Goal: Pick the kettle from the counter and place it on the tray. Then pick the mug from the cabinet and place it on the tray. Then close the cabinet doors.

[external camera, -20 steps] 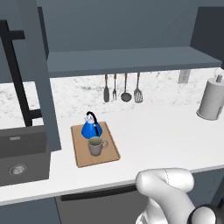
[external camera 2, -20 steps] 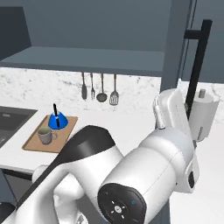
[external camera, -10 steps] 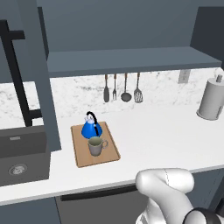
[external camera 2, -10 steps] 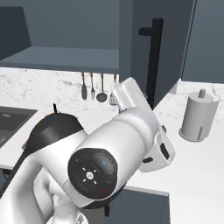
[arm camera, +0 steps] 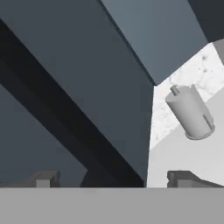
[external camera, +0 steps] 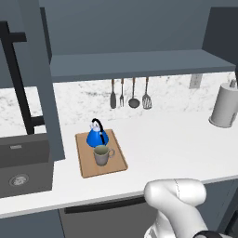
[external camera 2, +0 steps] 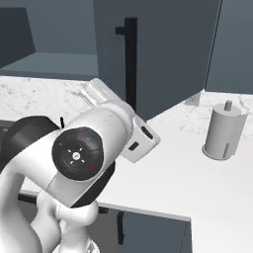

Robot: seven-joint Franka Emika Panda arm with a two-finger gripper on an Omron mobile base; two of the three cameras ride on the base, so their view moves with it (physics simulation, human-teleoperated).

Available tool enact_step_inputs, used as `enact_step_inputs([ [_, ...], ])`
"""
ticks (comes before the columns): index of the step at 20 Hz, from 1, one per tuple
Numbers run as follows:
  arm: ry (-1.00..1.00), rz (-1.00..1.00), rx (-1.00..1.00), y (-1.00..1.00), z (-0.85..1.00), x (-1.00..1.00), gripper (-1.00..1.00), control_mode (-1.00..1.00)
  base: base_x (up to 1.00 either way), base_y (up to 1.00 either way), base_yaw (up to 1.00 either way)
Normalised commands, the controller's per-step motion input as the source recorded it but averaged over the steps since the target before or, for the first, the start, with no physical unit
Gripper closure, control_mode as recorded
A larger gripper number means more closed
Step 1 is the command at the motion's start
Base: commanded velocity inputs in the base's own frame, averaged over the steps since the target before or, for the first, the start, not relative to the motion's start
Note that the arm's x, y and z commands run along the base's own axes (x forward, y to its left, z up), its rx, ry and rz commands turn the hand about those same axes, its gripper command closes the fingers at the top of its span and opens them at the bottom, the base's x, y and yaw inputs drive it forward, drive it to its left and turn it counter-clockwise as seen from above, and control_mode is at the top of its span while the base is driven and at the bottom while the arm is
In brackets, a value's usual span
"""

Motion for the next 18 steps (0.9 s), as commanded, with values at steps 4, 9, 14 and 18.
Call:
enact_step_inputs([
  [4,0.0,0.21,-0.15,0.75,-0.01,0.64,-1.0,-1.0,0.0,0.0,0.0],
  [9,0.0,0.18,-0.25,0.8,-0.13,0.63,-1.0,-1.0,0.0,0.0,0.0],
  [14,0.0,0.12,-0.29,0.65,-0.14,0.79,-1.0,-1.0,0.0,0.0,0.0],
  [18,0.07,0.12,-0.24,0.37,-0.01,0.93,-1.0,-1.0,0.0,0.0,0.0],
])
